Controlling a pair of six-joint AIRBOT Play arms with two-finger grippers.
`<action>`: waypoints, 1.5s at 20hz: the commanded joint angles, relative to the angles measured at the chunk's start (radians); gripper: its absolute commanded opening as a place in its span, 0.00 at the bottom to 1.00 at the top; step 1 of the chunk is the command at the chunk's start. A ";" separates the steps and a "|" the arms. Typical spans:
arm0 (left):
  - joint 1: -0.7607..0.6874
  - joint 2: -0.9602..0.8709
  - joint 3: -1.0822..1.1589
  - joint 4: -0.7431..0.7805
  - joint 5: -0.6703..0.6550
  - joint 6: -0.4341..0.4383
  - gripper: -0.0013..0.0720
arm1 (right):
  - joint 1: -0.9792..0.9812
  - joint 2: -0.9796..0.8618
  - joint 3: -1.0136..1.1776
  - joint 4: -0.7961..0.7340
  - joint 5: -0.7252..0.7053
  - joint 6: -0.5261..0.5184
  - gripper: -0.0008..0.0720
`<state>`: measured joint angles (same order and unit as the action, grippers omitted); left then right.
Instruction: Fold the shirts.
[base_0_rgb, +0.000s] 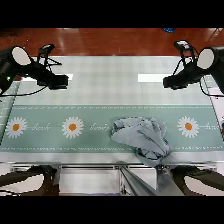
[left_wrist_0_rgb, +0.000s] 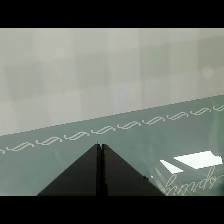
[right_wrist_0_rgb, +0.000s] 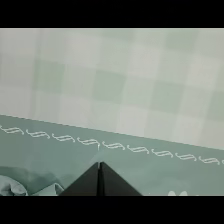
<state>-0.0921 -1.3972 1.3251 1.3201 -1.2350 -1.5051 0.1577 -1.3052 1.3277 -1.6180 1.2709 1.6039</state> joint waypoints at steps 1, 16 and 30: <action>-0.001 -0.001 0.001 0.000 0.000 0.000 0.04 | 0.001 -0.001 0.000 0.000 0.000 0.000 0.05; -0.001 -0.001 0.001 0.000 0.000 0.000 0.04 | 0.001 -0.001 0.000 0.000 0.000 0.000 0.05; 0.000 -0.048 0.001 0.001 0.254 -0.007 0.71 | 0.002 -0.065 -0.017 0.042 -0.055 -0.056 0.58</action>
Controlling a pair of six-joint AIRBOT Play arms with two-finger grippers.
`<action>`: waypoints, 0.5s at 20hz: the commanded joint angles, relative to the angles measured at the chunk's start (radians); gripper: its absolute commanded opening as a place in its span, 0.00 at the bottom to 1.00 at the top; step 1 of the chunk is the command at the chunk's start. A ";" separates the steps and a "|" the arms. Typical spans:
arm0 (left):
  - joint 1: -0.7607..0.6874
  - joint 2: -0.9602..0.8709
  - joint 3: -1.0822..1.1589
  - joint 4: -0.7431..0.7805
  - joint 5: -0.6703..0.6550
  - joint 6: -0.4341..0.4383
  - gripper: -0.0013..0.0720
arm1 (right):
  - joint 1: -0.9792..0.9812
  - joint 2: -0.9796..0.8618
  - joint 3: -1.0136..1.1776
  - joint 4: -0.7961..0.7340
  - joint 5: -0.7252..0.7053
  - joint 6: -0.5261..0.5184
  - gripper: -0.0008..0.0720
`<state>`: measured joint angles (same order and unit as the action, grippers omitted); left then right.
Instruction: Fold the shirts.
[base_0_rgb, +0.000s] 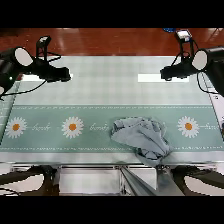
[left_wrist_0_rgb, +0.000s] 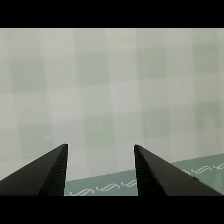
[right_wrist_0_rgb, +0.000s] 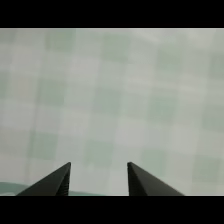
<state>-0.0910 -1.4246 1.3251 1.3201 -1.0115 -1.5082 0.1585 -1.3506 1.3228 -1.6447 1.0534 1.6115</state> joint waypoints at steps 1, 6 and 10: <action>-0.001 -0.023 0.001 -0.001 0.006 -0.005 0.71 | 0.001 -0.004 -0.040 0.113 0.233 -0.106 0.58; -0.001 0.025 0.034 -0.046 -0.257 0.031 0.71 | 0.000 0.283 -0.316 0.205 0.375 -0.093 0.57; -0.024 0.152 -0.041 -0.172 -0.384 0.075 0.71 | 0.000 0.595 -0.575 0.294 0.379 -0.008 0.57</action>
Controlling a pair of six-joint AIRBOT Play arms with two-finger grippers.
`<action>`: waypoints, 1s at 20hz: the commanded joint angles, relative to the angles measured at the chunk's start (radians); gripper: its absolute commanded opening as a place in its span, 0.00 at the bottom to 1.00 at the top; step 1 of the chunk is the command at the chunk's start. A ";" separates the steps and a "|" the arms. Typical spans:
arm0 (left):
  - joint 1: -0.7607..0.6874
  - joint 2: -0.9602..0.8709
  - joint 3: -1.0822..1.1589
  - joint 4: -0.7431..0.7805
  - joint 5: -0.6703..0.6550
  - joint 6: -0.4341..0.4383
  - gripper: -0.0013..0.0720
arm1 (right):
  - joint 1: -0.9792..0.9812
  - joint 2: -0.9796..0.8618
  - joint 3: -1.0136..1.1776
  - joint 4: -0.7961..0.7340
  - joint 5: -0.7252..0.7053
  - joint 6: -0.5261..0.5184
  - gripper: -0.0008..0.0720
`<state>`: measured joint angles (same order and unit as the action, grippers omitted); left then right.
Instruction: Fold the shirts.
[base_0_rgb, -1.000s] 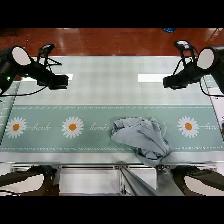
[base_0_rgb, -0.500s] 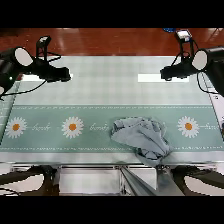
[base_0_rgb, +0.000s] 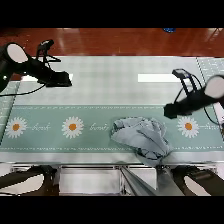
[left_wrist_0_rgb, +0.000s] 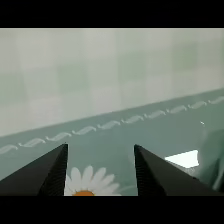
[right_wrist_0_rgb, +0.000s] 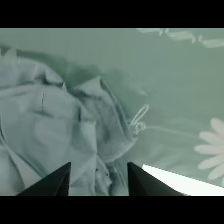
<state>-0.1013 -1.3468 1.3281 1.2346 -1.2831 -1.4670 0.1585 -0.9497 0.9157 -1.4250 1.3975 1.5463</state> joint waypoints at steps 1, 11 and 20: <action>-0.028 0.120 -0.098 -0.111 -0.112 0.050 0.71 | 0.001 0.250 -0.220 0.094 0.031 0.075 0.57; -0.049 0.589 -0.608 -0.136 0.194 0.040 0.71 | 0.002 0.268 -0.502 0.270 -0.170 0.062 0.57; -0.049 0.623 -0.618 -0.136 0.206 -0.013 0.71 | 0.002 -0.049 -0.502 0.515 -0.262 -0.211 0.05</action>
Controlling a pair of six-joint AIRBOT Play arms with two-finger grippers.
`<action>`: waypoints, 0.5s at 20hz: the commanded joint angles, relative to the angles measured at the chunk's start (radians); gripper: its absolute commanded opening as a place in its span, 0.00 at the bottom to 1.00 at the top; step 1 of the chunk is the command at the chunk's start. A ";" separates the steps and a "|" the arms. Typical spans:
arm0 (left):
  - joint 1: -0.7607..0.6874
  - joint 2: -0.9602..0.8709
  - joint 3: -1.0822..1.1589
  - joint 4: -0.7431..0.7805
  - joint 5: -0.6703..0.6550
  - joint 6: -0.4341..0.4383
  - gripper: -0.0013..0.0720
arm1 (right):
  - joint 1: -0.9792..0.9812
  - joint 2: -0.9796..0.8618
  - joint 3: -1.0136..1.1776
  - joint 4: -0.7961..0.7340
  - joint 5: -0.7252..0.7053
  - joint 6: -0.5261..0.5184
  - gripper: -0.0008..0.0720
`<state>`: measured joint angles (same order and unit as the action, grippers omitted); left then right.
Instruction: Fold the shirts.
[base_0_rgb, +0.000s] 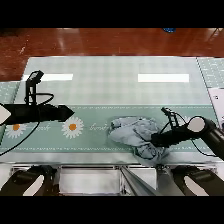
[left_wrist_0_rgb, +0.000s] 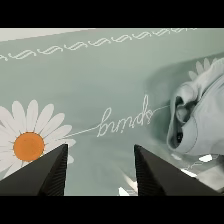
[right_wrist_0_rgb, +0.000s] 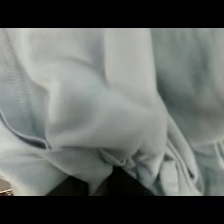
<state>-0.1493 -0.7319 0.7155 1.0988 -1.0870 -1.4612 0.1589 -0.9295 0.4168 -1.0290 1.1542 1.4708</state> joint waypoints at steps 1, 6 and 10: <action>-0.001 0.008 -0.006 0.000 0.008 -0.018 0.71 | 0.001 -0.069 0.003 0.163 -0.006 -0.180 0.05; 0.030 0.019 -0.005 0.113 -0.108 -0.016 0.71 | 0.000 -0.003 0.265 0.140 0.100 -0.176 0.05; 0.170 0.063 -0.005 0.121 -0.161 -0.014 0.71 | 0.000 0.010 0.685 0.128 0.157 -0.135 0.05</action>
<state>-0.0547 -0.6941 0.7101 1.1931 -1.2003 -1.4750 0.1596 -0.9314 0.8520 -0.9016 1.2690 1.3190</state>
